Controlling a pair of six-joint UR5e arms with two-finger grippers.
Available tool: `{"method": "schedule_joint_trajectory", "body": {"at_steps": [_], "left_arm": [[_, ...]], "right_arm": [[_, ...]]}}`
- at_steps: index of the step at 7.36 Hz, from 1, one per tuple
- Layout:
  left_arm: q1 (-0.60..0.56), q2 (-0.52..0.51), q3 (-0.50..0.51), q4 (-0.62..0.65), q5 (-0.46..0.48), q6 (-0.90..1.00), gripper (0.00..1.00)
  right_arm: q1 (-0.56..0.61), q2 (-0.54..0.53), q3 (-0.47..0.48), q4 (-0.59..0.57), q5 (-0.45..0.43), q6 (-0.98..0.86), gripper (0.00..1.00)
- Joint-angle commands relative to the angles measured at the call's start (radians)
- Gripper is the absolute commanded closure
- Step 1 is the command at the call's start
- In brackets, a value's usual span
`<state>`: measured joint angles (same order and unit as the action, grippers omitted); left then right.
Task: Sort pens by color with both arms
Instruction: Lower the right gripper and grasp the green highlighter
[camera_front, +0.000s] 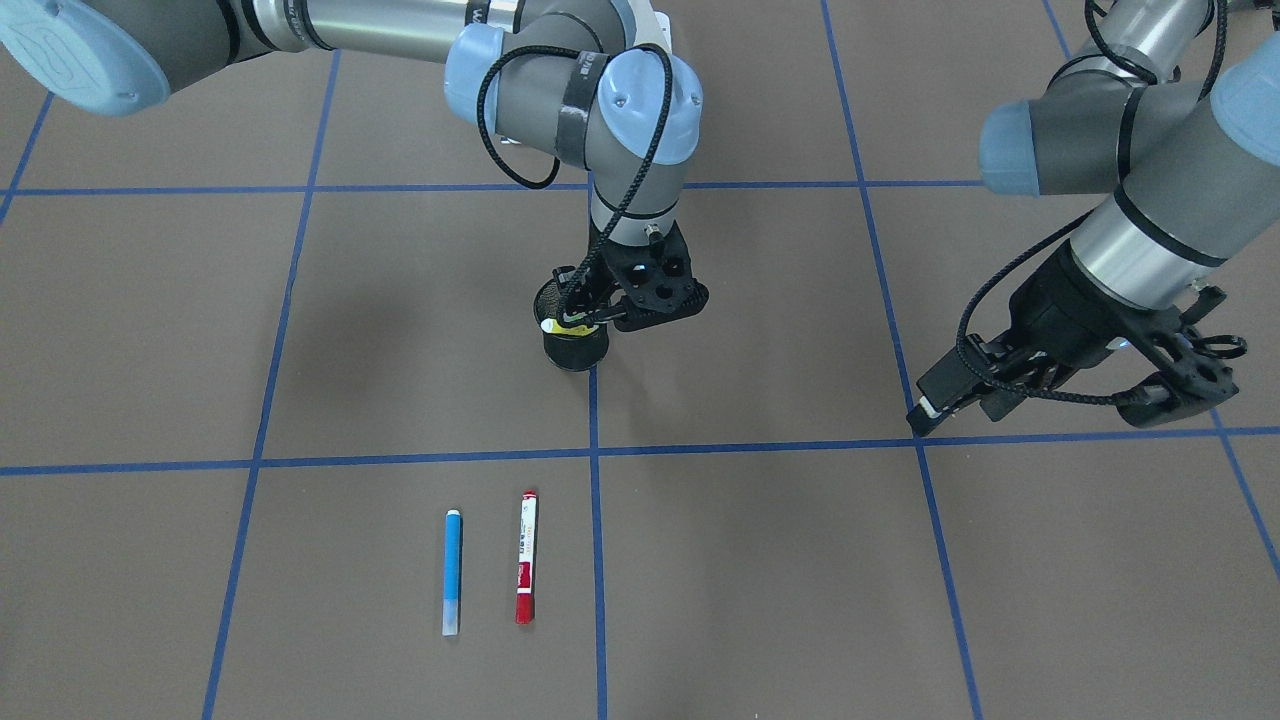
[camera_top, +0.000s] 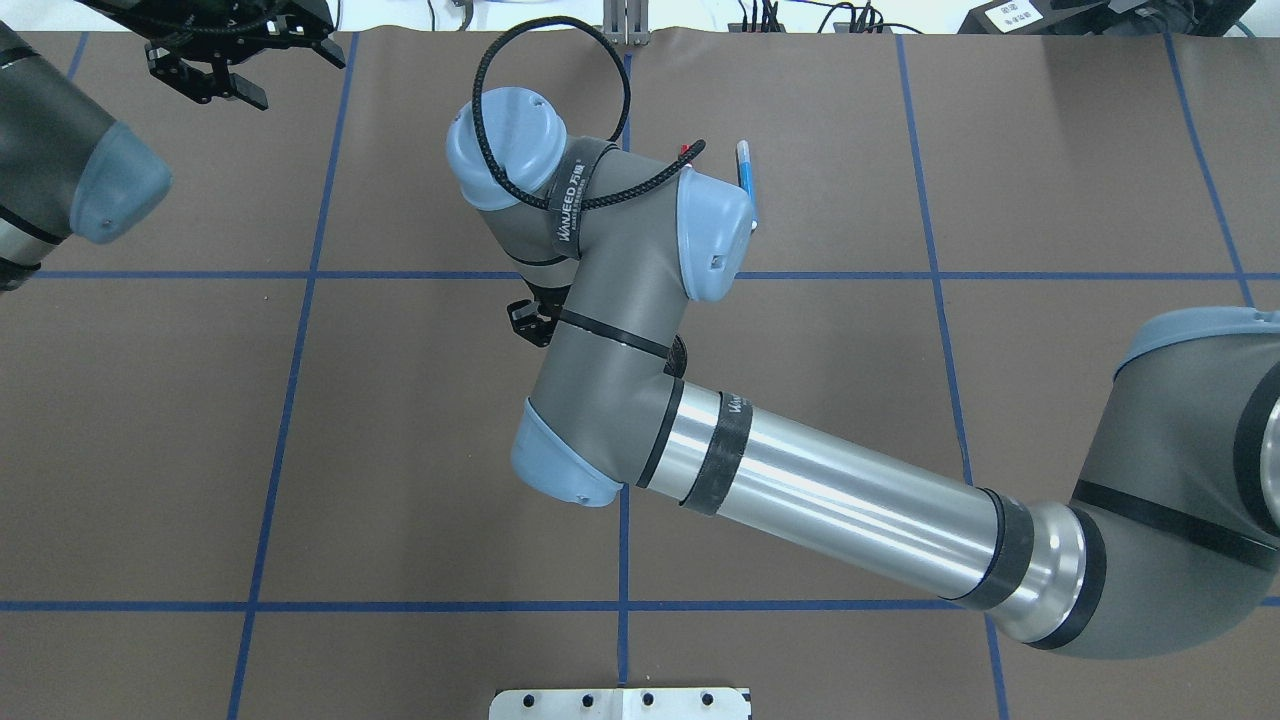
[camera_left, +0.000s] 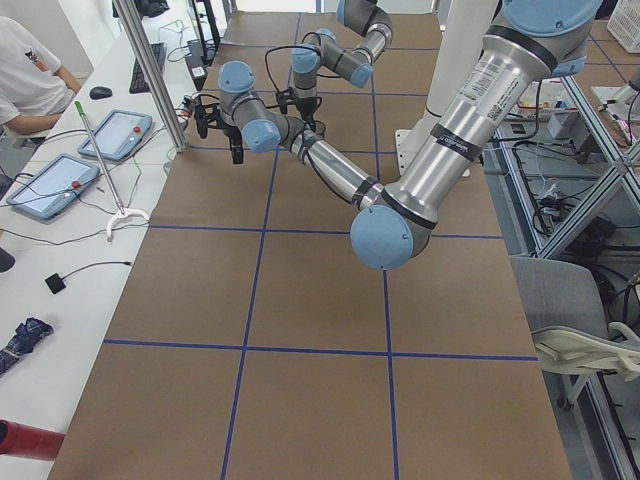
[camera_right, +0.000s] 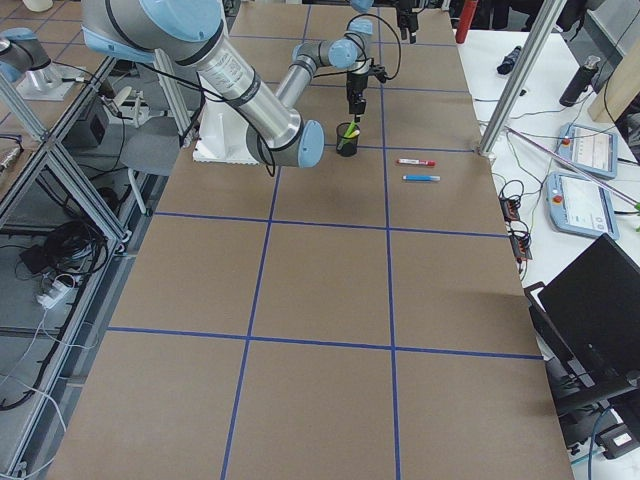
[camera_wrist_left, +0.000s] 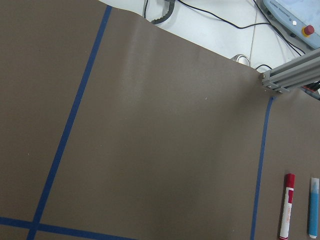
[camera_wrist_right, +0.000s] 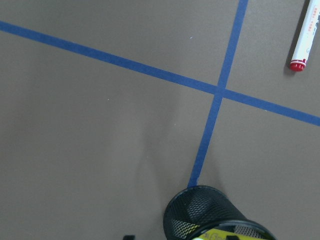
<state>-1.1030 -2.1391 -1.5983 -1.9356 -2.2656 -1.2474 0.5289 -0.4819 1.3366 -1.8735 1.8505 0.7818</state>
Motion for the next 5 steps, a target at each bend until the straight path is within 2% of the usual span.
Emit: {"method": "schedule_joint_trajectory", "body": {"at_steps": [1, 3, 5], "left_arm": [[0.0, 0.001, 0.0, 0.0, 0.0, -0.001, 0.01], [0.0, 0.001, 0.0, 0.0, 0.0, -0.001, 0.01], [0.0, 0.001, -0.002, 0.0, 0.0, -0.001, 0.01]], "right_arm": [[-0.01, 0.008, -0.007, -0.035, -0.045, -0.027, 0.38], [-0.021, 0.012, -0.017, -0.035, -0.071, -0.029, 0.39], [-0.023, 0.011, -0.019, -0.033, -0.074, -0.029, 0.45]]}}
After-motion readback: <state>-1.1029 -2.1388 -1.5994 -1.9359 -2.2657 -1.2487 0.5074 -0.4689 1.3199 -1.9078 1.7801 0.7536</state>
